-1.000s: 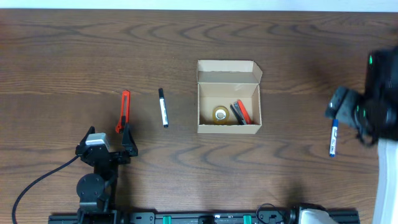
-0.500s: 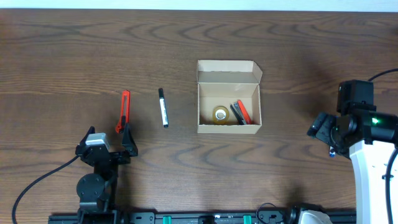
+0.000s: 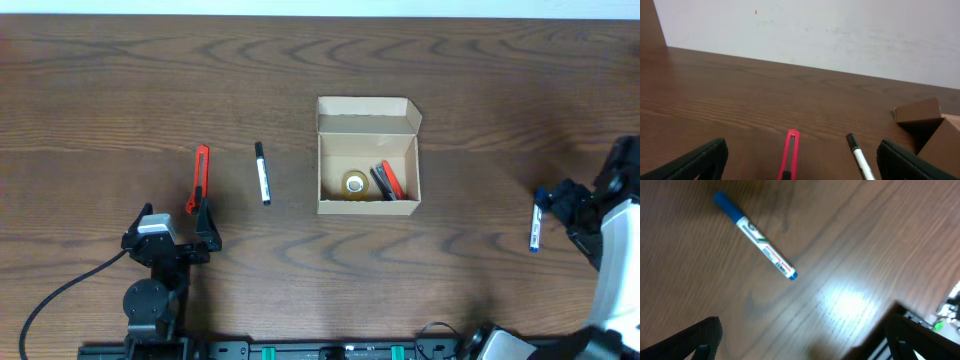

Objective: Pack container
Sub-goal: 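Lower the right gripper onto the blue marker and grasp it, then lift the blue marker and carry it over the box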

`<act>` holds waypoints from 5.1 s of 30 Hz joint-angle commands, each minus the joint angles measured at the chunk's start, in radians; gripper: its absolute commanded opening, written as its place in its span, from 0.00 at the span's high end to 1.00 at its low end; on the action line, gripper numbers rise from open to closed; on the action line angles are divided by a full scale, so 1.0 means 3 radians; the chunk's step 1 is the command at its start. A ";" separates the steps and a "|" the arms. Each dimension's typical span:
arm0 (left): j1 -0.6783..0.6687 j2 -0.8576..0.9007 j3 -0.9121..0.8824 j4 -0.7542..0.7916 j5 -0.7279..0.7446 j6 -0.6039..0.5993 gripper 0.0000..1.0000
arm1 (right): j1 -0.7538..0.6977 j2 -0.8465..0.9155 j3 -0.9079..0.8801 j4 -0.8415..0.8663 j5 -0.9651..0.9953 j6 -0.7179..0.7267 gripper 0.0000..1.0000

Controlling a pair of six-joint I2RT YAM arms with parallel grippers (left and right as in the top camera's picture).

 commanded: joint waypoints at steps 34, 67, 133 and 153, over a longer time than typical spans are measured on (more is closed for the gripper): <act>0.0014 -0.0018 -0.0042 -0.0173 -0.0037 0.0037 0.05 | -0.0130 0.0862 -0.0029 0.0654 -0.0511 -0.1701 0.01; 0.0014 -0.0018 -0.0042 -0.0172 -0.0037 0.0037 0.05 | -0.0125 0.1556 -0.0031 0.1049 -0.0532 -0.1738 0.10; 0.0014 -0.0018 -0.0042 -0.0172 -0.0037 0.0037 0.05 | 0.1962 0.1560 0.2909 -0.0623 -0.1680 -0.2408 0.99; 0.0014 -0.0018 -0.0042 -0.0172 -0.0037 0.0037 0.05 | 0.2784 0.1581 0.1536 -0.0080 -0.1675 -0.3040 0.99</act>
